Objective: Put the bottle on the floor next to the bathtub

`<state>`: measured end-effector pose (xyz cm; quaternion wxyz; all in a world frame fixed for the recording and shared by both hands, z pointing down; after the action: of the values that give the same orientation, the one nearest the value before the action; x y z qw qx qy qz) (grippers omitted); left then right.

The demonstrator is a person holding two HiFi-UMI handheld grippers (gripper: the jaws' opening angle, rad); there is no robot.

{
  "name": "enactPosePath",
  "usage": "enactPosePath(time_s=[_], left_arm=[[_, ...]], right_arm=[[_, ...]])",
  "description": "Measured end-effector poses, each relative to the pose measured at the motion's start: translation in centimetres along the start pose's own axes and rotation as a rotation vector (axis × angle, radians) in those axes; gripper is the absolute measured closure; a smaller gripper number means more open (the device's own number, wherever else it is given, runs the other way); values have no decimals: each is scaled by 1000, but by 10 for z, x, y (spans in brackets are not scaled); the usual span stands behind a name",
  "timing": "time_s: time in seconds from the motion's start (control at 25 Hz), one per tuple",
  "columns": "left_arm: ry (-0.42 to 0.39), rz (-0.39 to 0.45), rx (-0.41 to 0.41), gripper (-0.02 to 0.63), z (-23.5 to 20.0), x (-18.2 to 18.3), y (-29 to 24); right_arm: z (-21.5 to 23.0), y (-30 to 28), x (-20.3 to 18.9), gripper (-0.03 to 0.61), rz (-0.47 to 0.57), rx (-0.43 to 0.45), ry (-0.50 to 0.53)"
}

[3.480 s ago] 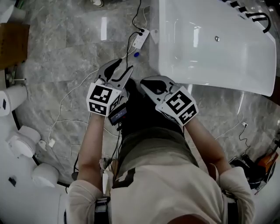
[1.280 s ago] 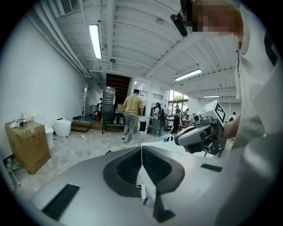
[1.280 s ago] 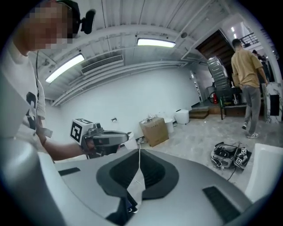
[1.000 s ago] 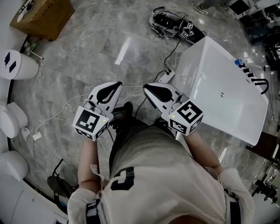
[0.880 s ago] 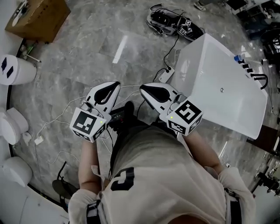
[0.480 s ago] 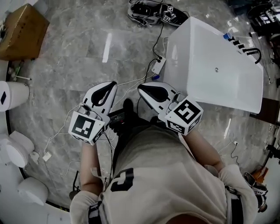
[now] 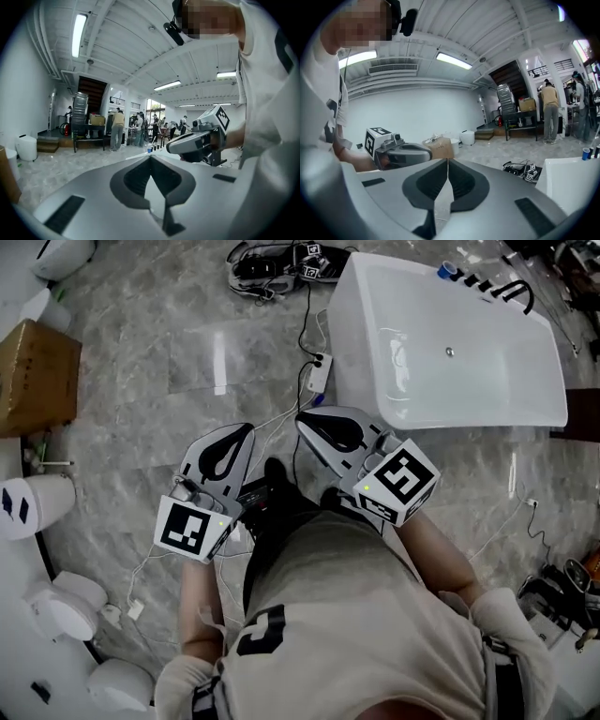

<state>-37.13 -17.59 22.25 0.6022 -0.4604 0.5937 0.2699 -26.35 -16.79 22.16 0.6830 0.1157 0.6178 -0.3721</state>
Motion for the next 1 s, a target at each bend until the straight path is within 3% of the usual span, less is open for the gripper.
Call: enactPosePath(time_s=[0.2, 0.4, 0.64, 1.0], left_arm=[[-88, 16, -73, 557, 60, 20, -38], [-163, 23, -54, 557, 102, 37, -55], [-220, 55, -2, 557, 138, 50, -57], [-237, 13, 30, 557, 174, 41, -48]], right_arm=[[22, 62, -5, 549, 60, -82, 25], [37, 114, -3, 551, 119, -146, 41], [32, 160, -9, 551, 163, -148, 65], [18, 188, -26, 551, 168, -112, 37]])
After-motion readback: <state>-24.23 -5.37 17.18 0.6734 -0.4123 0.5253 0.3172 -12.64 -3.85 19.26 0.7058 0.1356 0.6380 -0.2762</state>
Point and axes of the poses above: the fingertips, and each gripper's own axes: y backward along the fingers, z to its right, x out of its top, the point moved 3 cm from there along y, backward along the fingers, and after that the axes turned 4 degrees about -x, right-handed, at the moved point
